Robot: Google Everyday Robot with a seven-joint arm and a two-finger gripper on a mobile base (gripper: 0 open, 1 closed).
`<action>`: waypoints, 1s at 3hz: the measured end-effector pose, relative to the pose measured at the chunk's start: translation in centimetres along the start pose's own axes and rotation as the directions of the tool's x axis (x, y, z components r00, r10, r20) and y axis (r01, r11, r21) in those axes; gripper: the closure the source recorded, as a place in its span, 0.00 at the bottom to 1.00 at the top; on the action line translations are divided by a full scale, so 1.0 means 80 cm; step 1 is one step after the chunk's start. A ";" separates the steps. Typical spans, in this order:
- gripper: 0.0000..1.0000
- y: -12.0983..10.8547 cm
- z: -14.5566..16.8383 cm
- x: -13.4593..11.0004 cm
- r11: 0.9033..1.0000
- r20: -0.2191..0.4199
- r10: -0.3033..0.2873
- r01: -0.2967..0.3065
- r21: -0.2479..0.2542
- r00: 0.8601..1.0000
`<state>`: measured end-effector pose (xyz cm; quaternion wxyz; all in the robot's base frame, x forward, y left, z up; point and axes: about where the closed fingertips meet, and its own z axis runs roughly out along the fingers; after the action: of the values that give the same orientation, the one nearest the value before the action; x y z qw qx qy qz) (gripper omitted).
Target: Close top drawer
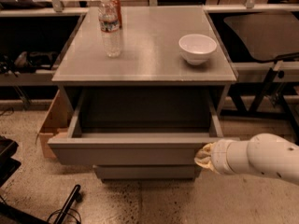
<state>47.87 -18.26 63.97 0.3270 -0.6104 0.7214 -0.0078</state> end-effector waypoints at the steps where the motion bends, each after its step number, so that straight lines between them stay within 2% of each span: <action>1: 1.00 0.001 -0.001 0.000 1.000 0.000 0.000 0.000 0.000 1.000; 2: 1.00 -0.046 0.005 -0.012 0.998 0.004 -0.065 0.065 0.008 0.998; 3: 1.00 -0.055 0.005 -0.015 0.997 0.003 -0.081 0.081 0.009 0.997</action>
Offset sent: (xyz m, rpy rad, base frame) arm 0.1533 0.0001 0.0703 -0.1208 -0.1437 0.2078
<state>51.96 -18.17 65.99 0.3304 -0.6376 0.6956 -0.0230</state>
